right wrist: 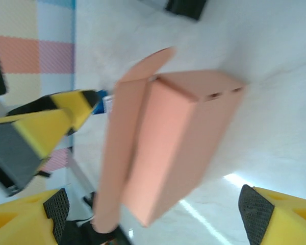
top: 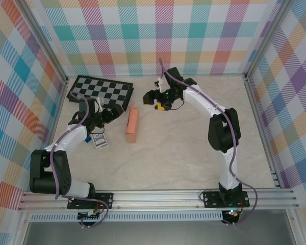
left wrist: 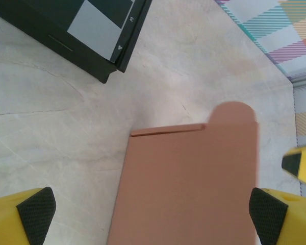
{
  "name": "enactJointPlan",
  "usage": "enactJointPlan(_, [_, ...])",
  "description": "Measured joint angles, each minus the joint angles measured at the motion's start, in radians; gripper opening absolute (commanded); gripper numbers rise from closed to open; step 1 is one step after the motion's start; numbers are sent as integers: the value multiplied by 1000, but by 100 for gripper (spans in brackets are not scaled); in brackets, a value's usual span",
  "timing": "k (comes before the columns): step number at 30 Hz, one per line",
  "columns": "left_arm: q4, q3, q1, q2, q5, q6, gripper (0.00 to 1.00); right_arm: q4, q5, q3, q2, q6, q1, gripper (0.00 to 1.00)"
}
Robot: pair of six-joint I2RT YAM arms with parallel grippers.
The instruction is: Fold the paper box
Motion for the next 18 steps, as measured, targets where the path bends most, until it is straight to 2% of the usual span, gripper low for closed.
enactJointPlan(5, [-55,11,-37,-85,-20,58,100,-19,53,0,0,-116,-61,87])
enactJointPlan(10, [-181,99,-200,-156,-111,150,100,-31,82,0,0,-158,-114,87])
enactJointPlan(14, [-286,192,-320,-104,-227,208,100,-29,101,-2,0,-170,-139,87])
enactJointPlan(18, [-391,270,-404,16,-387,244,100,-25,109,-37,-5,-173,-140,87])
